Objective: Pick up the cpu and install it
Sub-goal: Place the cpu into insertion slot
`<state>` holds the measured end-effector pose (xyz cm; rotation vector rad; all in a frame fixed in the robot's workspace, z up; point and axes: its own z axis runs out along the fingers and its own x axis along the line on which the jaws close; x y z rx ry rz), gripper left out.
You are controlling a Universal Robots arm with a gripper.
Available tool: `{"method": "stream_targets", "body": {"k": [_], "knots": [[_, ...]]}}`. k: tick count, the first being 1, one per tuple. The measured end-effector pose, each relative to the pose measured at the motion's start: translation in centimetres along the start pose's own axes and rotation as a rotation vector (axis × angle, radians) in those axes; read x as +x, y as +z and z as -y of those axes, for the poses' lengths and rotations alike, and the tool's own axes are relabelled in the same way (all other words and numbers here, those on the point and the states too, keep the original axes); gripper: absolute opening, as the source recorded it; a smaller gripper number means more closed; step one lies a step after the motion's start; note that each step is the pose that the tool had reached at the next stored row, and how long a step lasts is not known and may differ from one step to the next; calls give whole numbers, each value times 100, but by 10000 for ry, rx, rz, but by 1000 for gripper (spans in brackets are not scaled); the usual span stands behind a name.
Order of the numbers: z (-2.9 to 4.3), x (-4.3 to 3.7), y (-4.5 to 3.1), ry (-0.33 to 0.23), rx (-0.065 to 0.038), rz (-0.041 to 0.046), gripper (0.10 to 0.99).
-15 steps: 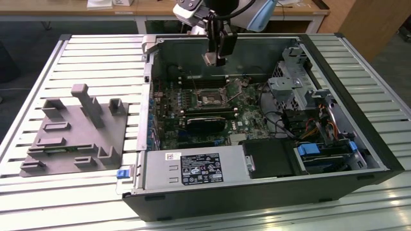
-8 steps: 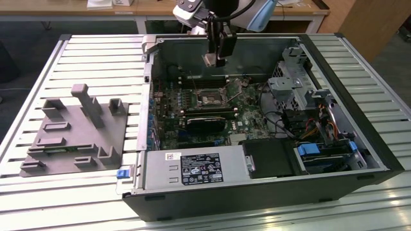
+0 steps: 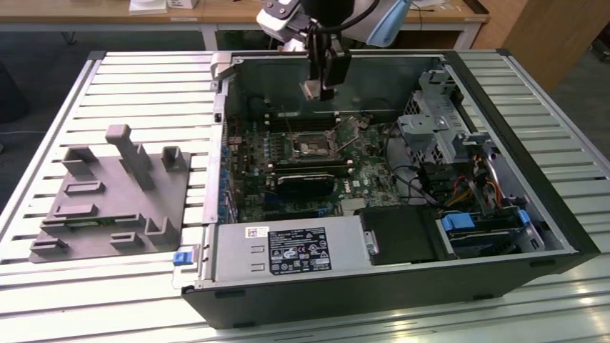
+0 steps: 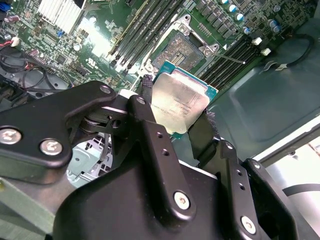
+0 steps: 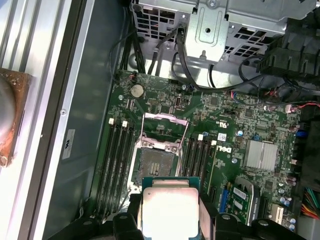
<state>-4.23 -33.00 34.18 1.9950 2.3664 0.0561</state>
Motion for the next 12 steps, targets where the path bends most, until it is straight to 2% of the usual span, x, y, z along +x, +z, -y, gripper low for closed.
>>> {"method": "stream_targets", "body": {"k": [5, 7, 12], "knots": [[1, 0, 21, 15, 3, 14, 537], [3, 0, 40, 16, 10, 51, 537], [7, 2, 126, 65, -9, 81, 537]]}}
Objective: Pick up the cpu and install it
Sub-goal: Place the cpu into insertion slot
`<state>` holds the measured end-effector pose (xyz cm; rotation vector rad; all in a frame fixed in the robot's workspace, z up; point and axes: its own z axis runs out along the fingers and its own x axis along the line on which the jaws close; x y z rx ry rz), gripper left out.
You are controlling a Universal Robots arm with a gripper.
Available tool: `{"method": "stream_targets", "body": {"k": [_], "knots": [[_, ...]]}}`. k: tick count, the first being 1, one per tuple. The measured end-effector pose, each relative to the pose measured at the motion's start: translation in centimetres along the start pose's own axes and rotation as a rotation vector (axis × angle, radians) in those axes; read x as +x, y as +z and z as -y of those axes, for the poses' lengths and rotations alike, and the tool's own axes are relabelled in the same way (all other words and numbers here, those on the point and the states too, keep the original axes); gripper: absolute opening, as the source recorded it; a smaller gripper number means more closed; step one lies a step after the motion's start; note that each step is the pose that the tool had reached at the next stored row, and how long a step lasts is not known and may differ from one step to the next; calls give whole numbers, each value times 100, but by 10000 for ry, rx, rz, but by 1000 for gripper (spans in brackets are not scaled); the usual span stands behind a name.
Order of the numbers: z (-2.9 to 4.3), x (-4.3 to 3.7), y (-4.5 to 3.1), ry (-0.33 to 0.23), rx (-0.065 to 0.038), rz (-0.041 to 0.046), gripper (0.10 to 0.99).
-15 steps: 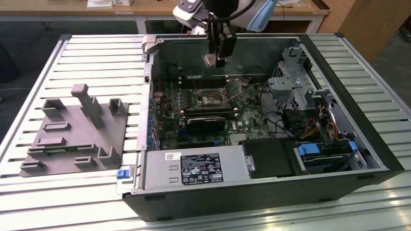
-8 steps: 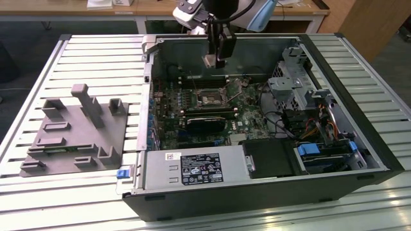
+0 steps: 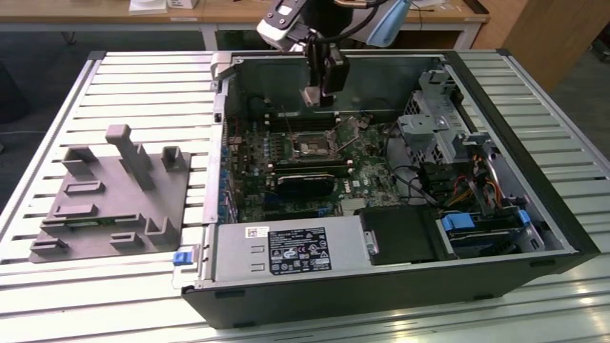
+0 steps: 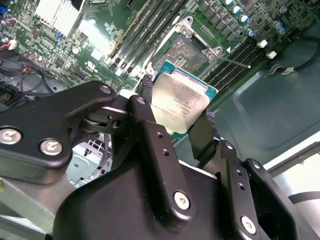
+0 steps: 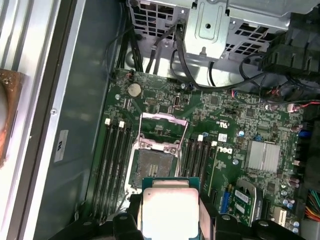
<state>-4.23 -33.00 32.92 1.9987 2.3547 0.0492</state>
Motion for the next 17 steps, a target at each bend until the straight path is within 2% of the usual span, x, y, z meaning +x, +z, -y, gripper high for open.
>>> {"method": "stream_targets", "body": {"k": [6, 12, 17], "knots": [[5, 11, 105, 788, 18, 49, 537], [-6, 103, 213, 846, 17, 51, 537], [-3, 118, 305, 861, 17, 51, 537]]}}
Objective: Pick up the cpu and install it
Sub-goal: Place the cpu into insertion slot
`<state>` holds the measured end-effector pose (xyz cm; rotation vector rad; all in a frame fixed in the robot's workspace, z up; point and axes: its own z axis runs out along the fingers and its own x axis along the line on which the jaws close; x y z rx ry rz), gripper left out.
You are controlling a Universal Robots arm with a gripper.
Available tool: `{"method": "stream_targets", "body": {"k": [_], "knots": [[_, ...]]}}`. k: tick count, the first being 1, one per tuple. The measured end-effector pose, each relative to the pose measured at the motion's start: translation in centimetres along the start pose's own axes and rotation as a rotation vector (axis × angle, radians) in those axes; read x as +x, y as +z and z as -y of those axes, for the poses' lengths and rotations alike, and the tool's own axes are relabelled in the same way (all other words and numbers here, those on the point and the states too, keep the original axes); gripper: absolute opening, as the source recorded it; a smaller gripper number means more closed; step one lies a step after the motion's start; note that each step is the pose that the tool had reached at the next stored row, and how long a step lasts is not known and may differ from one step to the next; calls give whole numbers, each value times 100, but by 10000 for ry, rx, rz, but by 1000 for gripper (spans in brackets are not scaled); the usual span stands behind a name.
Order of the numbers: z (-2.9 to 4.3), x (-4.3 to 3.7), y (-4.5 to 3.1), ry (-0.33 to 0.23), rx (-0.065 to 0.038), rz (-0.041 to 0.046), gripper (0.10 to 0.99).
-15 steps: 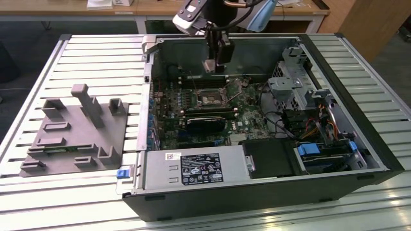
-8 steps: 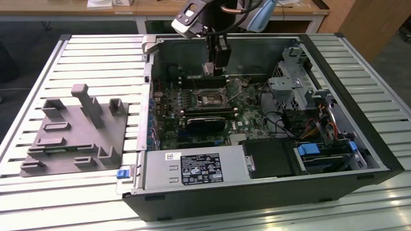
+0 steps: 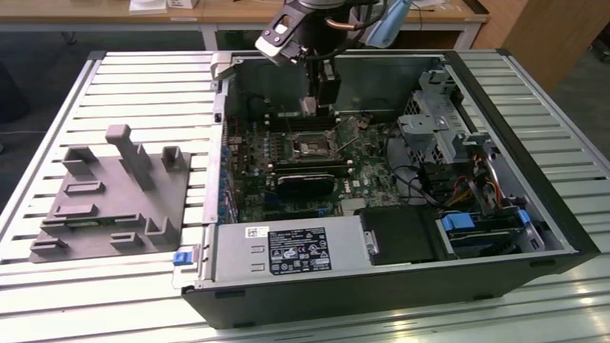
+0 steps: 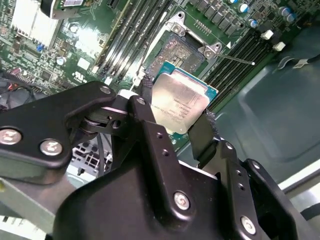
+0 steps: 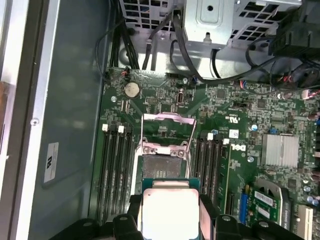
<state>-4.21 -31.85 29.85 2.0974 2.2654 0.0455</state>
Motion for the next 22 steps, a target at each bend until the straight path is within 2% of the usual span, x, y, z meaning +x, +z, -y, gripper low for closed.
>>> {"method": "stream_targets", "body": {"k": [6, 17, 22], "knots": [[6, 11, 107, 334, 9, 32, 537], [16, 22, 302, 348, 14, 79, 537], [22, 25, 391, 346, 19, 149, 537]]}}
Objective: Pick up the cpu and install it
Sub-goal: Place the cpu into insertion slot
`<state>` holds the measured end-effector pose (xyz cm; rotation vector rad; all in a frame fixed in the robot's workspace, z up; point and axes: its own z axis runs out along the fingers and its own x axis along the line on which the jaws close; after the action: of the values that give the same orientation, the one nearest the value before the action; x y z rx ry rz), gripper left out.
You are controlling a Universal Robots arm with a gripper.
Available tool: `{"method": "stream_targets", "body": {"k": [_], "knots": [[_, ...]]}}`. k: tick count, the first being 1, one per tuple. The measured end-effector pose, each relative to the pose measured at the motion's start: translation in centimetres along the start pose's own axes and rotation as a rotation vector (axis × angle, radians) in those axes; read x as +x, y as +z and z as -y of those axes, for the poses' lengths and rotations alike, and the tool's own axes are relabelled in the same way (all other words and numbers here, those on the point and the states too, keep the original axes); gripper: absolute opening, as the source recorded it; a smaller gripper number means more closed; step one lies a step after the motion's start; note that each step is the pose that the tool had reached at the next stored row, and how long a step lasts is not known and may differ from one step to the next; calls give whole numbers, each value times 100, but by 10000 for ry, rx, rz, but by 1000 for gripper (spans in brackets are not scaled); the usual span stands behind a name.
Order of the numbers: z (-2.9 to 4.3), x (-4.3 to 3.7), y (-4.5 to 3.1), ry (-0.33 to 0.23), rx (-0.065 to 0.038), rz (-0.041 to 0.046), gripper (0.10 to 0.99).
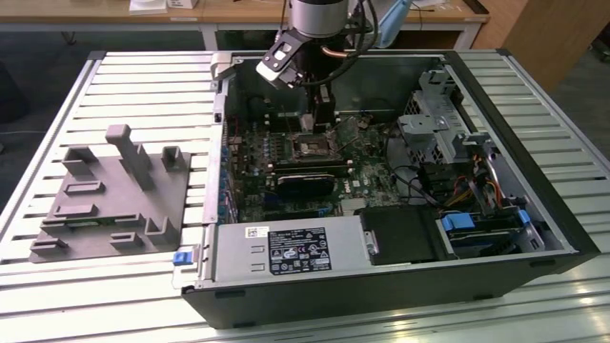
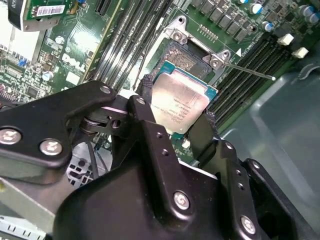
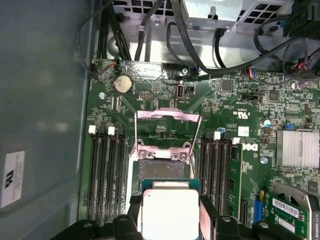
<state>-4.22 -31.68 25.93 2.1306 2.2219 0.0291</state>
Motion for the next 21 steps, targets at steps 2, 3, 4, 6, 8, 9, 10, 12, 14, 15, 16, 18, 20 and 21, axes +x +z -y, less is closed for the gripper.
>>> {"method": "stream_targets", "body": {"k": [2, 3, 4, 6, 8, 9, 10, 12, 14, 15, 16, 18, 20, 21], "knots": [[2, 3, 37, -2, 0, 17, 537], [3, 3, 56, -3, 1, 21, 537], [4, 5, 73, -3, 1, 20, 537], [5, 6, 90, -2, 1, 34, 537], [6, 7, 107, 0, 4, 57, 537], [6, 8, 118, 3, 4, 61, 537], [7, 9, 131, 8, 4, 61, 537], [8, 11, 155, 15, 4, 61, 537], [9, 12, 177, 18, 4, 61, 537], [10, 12, 189, 21, 4, 61, 537], [11, 13, 200, 27, 5, 61, 537], [12, 16, 218, 90, 7, 65, 537], [12, 18, 231, 220, 11, 72, 537], [12, 18, 237, 241, 12, 74, 537]]}}
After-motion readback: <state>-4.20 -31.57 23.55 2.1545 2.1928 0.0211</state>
